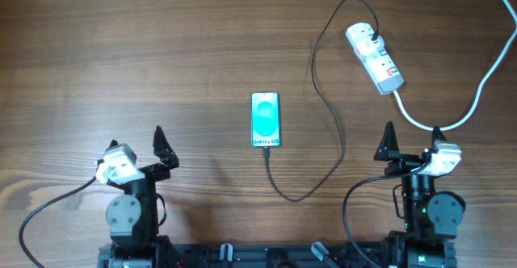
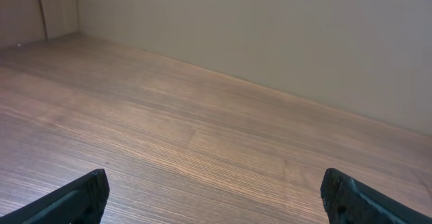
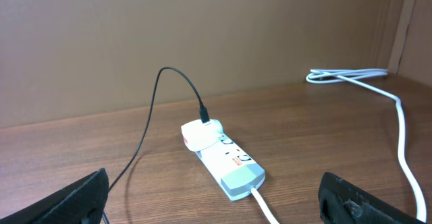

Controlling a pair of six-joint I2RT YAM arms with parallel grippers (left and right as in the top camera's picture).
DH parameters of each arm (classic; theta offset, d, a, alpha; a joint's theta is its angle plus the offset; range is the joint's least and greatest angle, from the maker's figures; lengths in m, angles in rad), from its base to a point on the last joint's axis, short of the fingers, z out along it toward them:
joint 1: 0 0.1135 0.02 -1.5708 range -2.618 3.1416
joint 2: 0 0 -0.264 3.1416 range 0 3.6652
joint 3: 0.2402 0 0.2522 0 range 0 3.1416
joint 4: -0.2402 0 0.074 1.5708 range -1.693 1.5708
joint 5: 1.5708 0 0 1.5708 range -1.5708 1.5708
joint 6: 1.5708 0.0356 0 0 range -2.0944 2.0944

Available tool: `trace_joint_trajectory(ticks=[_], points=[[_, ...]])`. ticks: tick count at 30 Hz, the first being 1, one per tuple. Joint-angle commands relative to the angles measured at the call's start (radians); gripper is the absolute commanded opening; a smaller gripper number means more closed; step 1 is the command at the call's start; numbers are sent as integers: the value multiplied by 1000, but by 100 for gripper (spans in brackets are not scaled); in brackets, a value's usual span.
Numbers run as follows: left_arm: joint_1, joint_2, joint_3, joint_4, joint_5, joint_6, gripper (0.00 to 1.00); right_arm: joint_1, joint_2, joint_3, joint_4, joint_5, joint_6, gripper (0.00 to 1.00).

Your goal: Plug charger to phone and switch on socket

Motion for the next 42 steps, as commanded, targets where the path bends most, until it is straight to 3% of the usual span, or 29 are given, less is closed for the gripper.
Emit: trace_joint_trajectory(ticks=[1, 3, 6, 8, 42], points=[[-9, -11, -8, -3, 55, -5, 100, -5, -14, -2, 2, 9, 2, 100], [-9, -11, -9, -3, 96, 5, 100, -5, -14, -2, 2, 9, 2, 100], [-9, -11, -13, -1, 193, 154, 100, -5, -14, -2, 2, 9, 2, 99], [-8, -11, -14, -1, 198, 187, 100, -5, -14, -2, 2, 9, 2, 100], [-11, -11, -16, 7, 228, 183, 100, -5, -14, -2, 2, 9, 3, 100]])
